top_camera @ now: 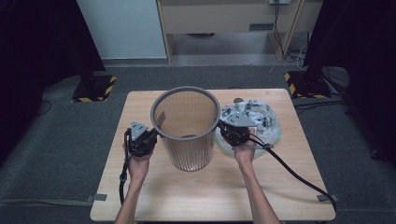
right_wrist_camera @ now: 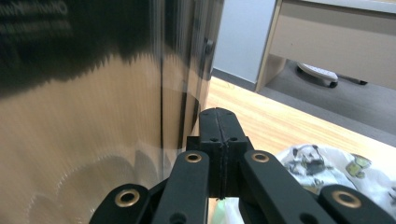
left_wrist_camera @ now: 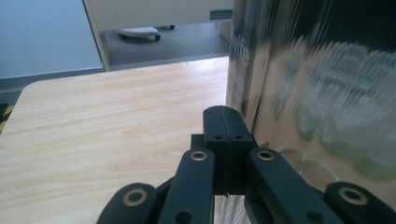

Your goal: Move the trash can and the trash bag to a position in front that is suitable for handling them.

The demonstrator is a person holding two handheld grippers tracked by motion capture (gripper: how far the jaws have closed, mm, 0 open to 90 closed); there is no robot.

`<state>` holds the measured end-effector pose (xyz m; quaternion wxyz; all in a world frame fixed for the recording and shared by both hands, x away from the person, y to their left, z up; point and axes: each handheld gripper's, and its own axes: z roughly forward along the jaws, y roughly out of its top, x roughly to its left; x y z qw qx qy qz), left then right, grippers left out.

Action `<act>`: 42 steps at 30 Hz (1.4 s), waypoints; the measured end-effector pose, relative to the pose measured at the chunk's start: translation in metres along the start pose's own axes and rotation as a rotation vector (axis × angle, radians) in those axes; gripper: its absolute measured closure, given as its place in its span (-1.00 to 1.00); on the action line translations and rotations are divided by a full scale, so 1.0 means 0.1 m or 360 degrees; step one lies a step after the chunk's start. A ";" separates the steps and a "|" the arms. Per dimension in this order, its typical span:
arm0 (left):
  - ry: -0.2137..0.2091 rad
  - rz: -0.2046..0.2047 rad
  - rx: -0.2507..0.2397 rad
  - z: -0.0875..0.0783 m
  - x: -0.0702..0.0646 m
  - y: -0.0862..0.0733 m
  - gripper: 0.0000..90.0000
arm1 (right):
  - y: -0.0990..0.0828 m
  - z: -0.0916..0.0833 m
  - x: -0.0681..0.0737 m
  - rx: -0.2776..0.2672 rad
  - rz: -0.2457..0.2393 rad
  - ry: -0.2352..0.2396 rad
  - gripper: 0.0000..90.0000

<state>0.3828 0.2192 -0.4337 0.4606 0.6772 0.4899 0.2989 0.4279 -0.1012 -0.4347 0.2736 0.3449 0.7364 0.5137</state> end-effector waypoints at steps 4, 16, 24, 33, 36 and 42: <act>-0.0019 0.0010 0.0005 -0.09 -0.06 -0.04 1.00 | -0.04 -0.11 0.06 0.0018 -0.0001 -0.0002 1.00; -0.0066 0.0052 0.0019 -0.23 -0.35 -0.10 1.00 | -0.16 -0.51 0.12 0.0040 -0.0011 -0.0069 1.00; -0.0096 0.0086 0.0028 -0.25 -0.54 -0.11 1.00 | -0.22 -0.71 0.08 0.0053 -0.0013 -0.0104 1.00; -0.0154 0.0115 0.0052 -0.26 -0.71 -0.13 1.00 | -0.28 -0.92 0.03 0.0077 -0.0036 -0.0148 1.00; -0.0167 0.0118 0.0065 -0.24 -0.76 -0.13 1.00 | -0.30 -0.98 0.03 0.0106 -0.0082 -0.0193 1.00; -0.0168 0.0169 0.0073 -0.21 -0.84 -0.13 1.00 | -0.34 -1.01 -0.03 0.0122 -0.0041 -0.0206 1.00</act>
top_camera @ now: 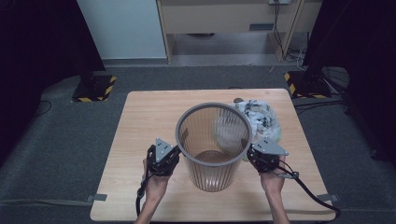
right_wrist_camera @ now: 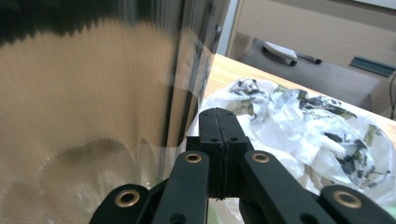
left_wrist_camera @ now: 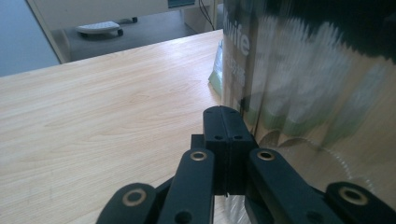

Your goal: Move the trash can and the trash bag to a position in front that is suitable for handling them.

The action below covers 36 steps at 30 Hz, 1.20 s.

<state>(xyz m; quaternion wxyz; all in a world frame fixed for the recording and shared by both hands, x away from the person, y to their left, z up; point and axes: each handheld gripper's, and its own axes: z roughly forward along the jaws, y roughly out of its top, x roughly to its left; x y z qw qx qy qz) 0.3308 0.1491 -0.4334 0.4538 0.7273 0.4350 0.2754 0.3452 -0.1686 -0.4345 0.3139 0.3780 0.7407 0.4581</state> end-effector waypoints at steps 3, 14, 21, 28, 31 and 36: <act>-0.0014 -0.0001 0.0000 0.00 0.01 0.00 1.00 | -0.01 0.00 -0.01 -0.0003 0.0001 0.0007 1.00; 0.0054 0.0014 0.0058 -0.09 0.26 -0.18 0.68 | -0.10 -0.04 -0.28 -0.0002 0.0070 -0.0012 0.52; 0.0147 -0.0022 0.0225 -0.08 0.49 -0.55 0.52 | -0.33 0.03 -0.53 0.0070 0.0154 -0.0047 0.11; 0.0202 -0.0053 0.0336 -0.06 0.62 -0.93 0.31 | -0.57 0.10 -0.73 0.0076 0.0143 -0.0129 -0.20; 0.0221 -0.0051 0.0353 -0.06 0.63 -1.04 0.21 | -0.63 0.13 -0.80 0.0093 0.0145 -0.0179 -0.27; 0.0247 -0.0062 0.0383 -0.05 0.66 -1.12 0.06 | -0.71 0.25 -0.88 0.0118 0.0159 -0.0250 -0.37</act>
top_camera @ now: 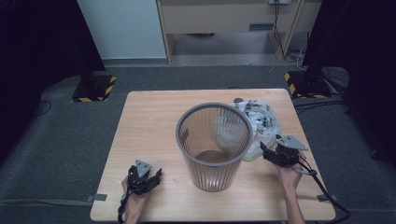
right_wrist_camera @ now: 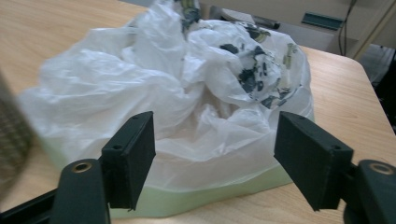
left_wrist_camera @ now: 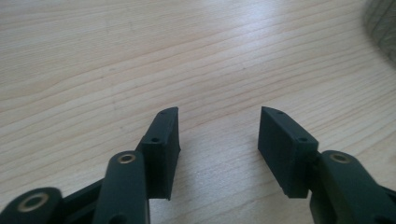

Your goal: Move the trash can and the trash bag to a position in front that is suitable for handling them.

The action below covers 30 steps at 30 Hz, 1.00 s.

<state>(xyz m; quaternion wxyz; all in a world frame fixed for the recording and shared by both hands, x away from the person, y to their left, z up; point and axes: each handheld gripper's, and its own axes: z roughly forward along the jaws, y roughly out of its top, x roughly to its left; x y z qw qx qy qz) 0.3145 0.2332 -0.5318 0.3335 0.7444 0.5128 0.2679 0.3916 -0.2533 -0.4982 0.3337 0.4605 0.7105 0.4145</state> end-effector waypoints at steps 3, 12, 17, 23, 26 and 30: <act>0.0029 -0.0015 0.0018 0.01 0.02 0.00 -0.05 | -0.03 0.10 0.00 0.0011 0.0019 -0.0004 -0.37; 0.0052 -0.0066 0.0060 0.03 0.04 0.01 -0.18 | -0.17 0.37 0.08 0.0090 -0.0006 -0.0029 -0.03; 0.0048 -0.0091 0.0069 0.03 0.06 0.01 -0.23 | -0.20 0.36 0.10 0.0166 -0.0079 -0.0041 0.41; 0.0056 -0.0085 0.0068 0.03 0.05 0.01 -0.26 | -0.26 0.24 0.05 0.0199 -0.0080 -0.0019 0.61; 0.0054 -0.0087 0.0071 0.03 0.05 0.01 -0.27 | -0.29 0.14 0.02 0.0195 -0.0080 0.0015 0.62; 0.0044 -0.0091 0.0073 0.03 0.06 0.00 -0.29 | -0.34 0.02 -0.01 0.0212 -0.0120 0.0035 0.62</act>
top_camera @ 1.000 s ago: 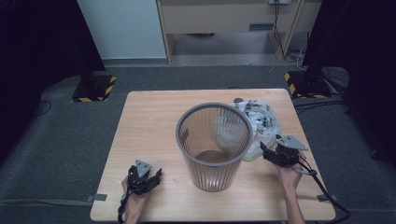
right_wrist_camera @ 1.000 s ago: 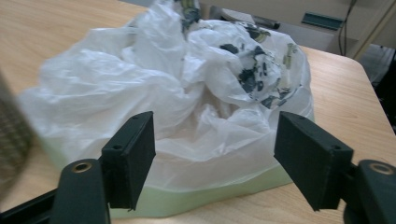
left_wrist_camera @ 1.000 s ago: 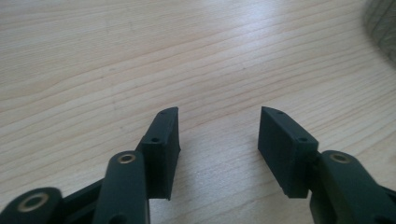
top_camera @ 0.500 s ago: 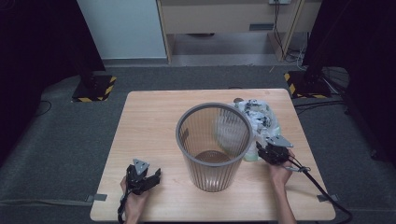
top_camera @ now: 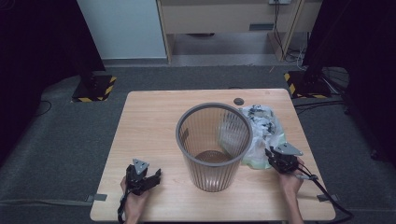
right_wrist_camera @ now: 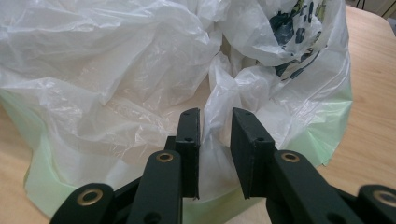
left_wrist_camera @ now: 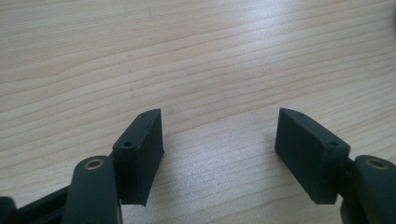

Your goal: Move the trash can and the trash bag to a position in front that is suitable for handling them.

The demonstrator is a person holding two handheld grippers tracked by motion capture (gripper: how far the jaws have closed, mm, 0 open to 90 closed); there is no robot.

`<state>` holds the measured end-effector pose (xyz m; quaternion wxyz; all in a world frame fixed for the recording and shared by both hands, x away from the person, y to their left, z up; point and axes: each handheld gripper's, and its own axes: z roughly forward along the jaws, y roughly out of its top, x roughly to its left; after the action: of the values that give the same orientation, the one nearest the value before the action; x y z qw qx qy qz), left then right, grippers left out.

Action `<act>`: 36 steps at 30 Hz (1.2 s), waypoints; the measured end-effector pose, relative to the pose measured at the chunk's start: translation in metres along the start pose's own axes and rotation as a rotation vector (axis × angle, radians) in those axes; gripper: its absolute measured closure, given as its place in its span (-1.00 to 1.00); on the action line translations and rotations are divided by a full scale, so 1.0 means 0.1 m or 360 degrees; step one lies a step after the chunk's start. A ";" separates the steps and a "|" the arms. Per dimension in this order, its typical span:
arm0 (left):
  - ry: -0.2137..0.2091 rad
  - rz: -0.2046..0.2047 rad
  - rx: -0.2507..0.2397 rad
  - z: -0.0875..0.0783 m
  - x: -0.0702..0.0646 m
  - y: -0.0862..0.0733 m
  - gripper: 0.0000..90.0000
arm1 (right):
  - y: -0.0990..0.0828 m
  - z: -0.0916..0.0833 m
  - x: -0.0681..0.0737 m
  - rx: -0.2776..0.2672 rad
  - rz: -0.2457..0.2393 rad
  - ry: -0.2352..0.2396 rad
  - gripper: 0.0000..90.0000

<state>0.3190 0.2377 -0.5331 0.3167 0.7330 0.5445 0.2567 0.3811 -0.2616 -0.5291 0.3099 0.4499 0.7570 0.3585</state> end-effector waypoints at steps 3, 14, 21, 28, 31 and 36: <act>-0.0007 -0.0005 0.0001 0.00 0.00 -0.01 -0.30 | -0.05 -0.09 -0.03 -0.0001 -0.0011 0.0001 0.61; -0.0028 -0.0026 0.0014 -0.01 0.02 -0.01 -0.33 | -0.17 -0.30 -0.08 -0.0097 0.0018 0.0008 0.25; -0.0032 -0.0020 0.0015 0.00 0.03 -0.01 -0.40 | -0.08 -0.48 -0.12 -0.0230 0.0042 -0.0038 0.06; -0.0025 0.0003 -0.0056 -0.04 0.00 -0.02 -0.30 | 0.03 -0.59 -0.12 -0.0313 0.0057 -0.0022 0.00; -0.0023 0.0015 -0.0059 -0.04 0.00 -0.02 -0.28 | 0.05 -0.60 -0.11 -0.0329 0.0060 -0.0013 -0.02; -0.0018 0.0007 -0.0049 -0.04 0.04 -0.03 -0.28 | 0.08 -0.63 -0.10 -0.0343 0.0067 -0.0011 -0.08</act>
<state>0.3151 0.2425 -0.5319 0.3304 0.7306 0.5371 0.2618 0.3392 -0.2850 -0.4869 0.3515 0.4308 0.7034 0.4428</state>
